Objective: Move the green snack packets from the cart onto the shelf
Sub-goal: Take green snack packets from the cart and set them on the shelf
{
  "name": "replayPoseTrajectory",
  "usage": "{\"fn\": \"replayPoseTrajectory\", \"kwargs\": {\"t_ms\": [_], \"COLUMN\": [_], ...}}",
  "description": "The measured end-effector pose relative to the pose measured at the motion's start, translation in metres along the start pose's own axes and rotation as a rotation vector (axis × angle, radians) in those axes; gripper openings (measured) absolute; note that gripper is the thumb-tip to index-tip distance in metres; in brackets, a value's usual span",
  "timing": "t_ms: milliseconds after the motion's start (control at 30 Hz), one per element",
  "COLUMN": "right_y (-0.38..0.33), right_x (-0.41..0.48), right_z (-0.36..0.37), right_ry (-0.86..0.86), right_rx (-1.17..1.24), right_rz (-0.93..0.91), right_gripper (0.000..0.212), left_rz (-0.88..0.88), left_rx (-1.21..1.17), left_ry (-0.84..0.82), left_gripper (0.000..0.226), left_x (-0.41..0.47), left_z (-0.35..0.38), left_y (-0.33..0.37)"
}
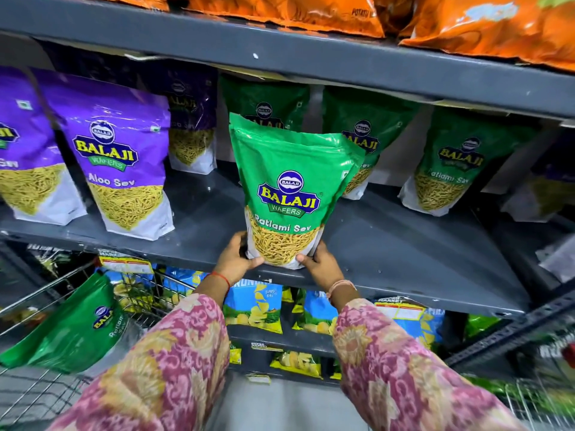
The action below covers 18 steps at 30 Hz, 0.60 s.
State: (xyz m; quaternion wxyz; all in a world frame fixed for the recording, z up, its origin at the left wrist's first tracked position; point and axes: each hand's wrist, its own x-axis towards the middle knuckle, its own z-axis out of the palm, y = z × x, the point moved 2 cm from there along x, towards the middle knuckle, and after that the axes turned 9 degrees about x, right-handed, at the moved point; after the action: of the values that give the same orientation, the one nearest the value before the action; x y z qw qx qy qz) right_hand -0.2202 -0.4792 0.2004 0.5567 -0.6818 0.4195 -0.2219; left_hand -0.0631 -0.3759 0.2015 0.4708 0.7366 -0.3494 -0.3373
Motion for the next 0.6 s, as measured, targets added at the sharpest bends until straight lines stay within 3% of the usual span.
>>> {"fn": "replayPoseTrajectory", "kwargs": {"t_ms": [100,200,300,433,600], "right_y": [-0.003,0.012,0.043,0.046,0.005], "right_x": [-0.011,-0.038,-0.079,-0.095,-0.082], "right_z": [0.005,0.018,0.052,0.125,0.214], "right_ry": [0.061,0.214,0.325,0.097,-0.319], "right_rx": [-0.028,-0.089,-0.401,-0.626,-0.523], "right_rz": [-0.025,-0.115,-0.239,-0.458,-0.477], "right_gripper": [0.046,0.070,0.083,0.074,0.089], "left_rz": [0.014,0.071,0.167,0.122,-0.348], "left_rx": [0.027,0.122,0.286,0.478,0.265], "left_ry": [-0.001,0.011,0.266,0.446,0.617], "left_gripper": [0.064,0.077,0.080,0.072,0.062], "left_x": [0.000,-0.007,-0.039,-0.087,-0.126], "left_z": [-0.002,-0.001,-0.009,-0.051,-0.114], "left_y": [-0.003,-0.004,-0.021,-0.079,-0.155]}}
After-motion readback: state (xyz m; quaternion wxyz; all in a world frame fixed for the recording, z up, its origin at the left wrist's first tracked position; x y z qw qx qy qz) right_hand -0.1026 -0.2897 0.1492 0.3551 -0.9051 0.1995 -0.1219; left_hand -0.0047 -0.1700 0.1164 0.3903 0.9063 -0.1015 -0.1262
